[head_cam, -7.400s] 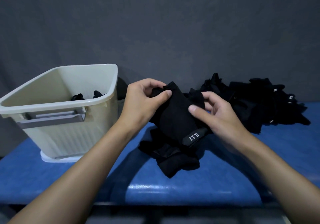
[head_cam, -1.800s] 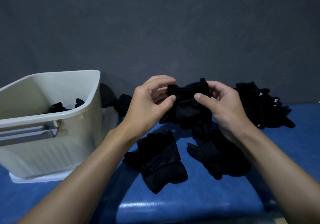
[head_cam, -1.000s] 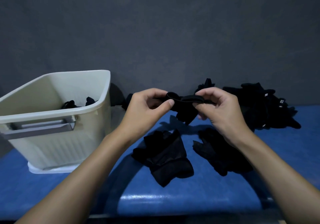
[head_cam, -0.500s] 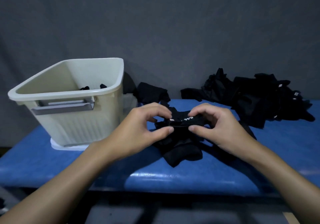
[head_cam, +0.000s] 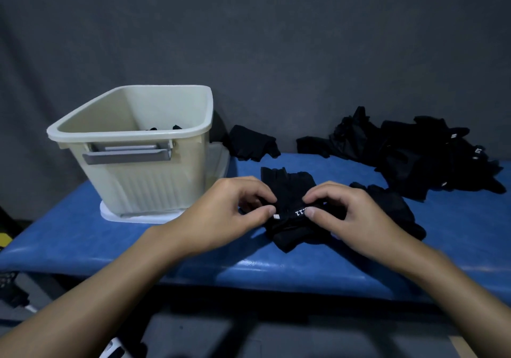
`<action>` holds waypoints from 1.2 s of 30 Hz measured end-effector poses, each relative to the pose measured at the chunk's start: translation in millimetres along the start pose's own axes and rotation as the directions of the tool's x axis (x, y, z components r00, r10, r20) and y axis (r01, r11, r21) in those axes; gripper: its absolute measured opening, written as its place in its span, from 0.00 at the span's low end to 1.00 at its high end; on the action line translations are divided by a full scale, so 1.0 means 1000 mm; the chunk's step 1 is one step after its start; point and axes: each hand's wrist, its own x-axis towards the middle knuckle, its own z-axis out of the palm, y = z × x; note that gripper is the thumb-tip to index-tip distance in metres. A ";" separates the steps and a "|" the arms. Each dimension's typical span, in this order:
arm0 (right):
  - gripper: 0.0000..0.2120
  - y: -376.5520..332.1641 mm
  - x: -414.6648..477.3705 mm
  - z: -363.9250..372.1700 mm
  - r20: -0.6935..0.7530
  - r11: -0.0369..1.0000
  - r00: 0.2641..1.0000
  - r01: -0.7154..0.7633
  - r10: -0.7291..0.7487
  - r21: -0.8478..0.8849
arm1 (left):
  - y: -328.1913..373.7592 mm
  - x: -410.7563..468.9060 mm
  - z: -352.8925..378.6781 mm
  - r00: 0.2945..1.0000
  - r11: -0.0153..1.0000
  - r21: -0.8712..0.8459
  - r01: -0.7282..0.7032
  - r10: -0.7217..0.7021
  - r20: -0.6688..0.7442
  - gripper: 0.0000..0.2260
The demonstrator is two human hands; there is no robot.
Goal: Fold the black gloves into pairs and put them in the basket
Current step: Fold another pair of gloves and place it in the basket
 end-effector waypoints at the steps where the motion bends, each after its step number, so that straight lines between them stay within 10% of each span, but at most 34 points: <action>1: 0.06 0.001 0.000 0.001 -0.007 1.000 1.000 -0.001 0.001 -0.024 | -0.002 0.001 0.000 1.000 1.000 0.030 -0.003 0.003 -0.015 0.05; 21: 0.13 0.000 0.001 0.003 -0.054 0.999 0.998 -0.016 0.018 0.031 | -0.003 0.012 0.000 0.981 0.976 0.215 0.022 -0.063 0.185 0.24; 36: 0.14 0.000 0.001 0.001 -0.104 0.967 0.988 -0.090 0.118 0.240 | 0.002 0.008 -0.002 0.977 0.961 0.200 -0.192 0.169 0.128 0.05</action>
